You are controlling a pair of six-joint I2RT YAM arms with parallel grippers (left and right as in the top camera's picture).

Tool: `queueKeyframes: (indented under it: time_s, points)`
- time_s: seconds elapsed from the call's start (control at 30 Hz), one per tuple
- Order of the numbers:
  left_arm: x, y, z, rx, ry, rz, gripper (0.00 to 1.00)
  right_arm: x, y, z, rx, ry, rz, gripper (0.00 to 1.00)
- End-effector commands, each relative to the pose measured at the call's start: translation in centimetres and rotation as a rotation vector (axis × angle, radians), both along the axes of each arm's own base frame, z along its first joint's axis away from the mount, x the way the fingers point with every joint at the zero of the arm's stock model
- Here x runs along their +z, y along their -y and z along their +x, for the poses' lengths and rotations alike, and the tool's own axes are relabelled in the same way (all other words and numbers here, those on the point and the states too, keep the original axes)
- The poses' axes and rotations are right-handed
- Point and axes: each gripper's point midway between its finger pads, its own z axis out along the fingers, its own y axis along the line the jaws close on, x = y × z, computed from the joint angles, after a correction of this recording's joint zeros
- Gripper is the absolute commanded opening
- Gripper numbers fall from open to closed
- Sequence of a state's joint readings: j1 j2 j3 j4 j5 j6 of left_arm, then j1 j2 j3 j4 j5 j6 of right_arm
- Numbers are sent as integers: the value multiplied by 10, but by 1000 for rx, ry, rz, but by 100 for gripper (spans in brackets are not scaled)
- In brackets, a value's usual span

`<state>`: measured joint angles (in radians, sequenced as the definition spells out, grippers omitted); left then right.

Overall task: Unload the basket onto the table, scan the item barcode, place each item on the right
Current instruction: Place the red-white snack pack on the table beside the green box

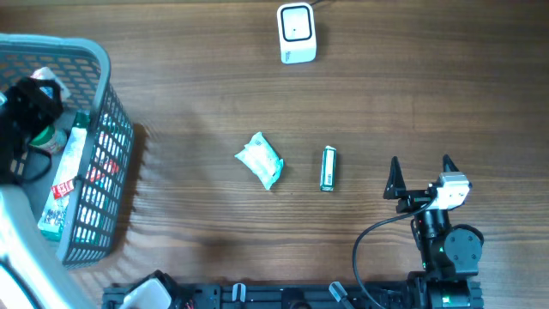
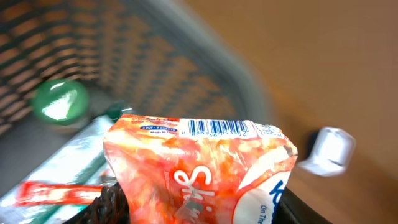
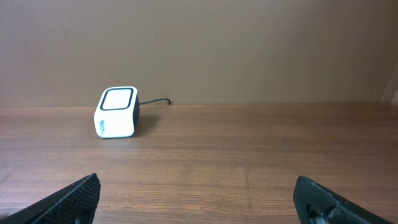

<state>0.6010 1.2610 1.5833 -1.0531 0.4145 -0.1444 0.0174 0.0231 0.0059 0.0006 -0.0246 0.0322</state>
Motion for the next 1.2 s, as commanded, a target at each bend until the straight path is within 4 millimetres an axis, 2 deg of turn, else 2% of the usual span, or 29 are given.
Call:
queueKeyframes:
  time_s: [0.0, 0.03, 0.07, 0.1, 0.17, 0.27, 0.37, 0.5, 0.6, 0.73, 0.87, 0.93, 1.0, 1.1, 1.17]
  points:
    - [55, 81, -25, -249, 198, -111, 54, 1, 0, 0, -3, 2, 9, 100]
    - [58, 93, -30, -280, 205, -115, 53, 1, 0, 0, -3, 2, 9, 100]
    - [58, 115, -40, -336, 194, -126, 53, 1, 0, 0, -4, 2, 9, 100]
    - [56, 128, -46, -372, 177, -140, 54, 1, 0, 0, -3, 2, 9, 100]
    - [47, 158, -61, -472, 125, -160, 54, 1, 0, 0, -4, 2, 9, 100]
    - [28, 188, -73, -576, 34, -167, 51, 1, 0, 0, -4, 2, 9, 100]
    - [9, 224, -78, -727, -37, -181, 49, 1, 0, 0, -3, 2, 9, 100]
    - [-30, 276, -72, -919, -140, -173, 48, 1, 0, 0, -4, 2, 9, 100]
    - [-73, 314, -67, -1026, -259, -125, 49, 1, 0, 0, -3, 2, 9, 100]
    - [-138, 340, -57, -1055, -454, 21, 50, 1, 0, 0, -4, 2, 9, 100]
    - [-200, 377, -51, -1121, -598, 65, 50, 1, 0, 0, -4, 2, 9, 100]
    - [-225, 388, -48, -1138, -644, 74, 50, 1, 0, 0, -4, 2, 9, 100]
    - [-262, 403, -47, -1160, -705, 88, 52, 1, 0, 0, -3, 2, 9, 100]
    - [-295, 414, -49, -1179, -756, 101, 53, 1, 0, 0, -3, 2, 9, 100]
    - [-310, 417, -52, -1185, -784, 108, 56, 1, 0, 0, -3, 2, 9, 100]
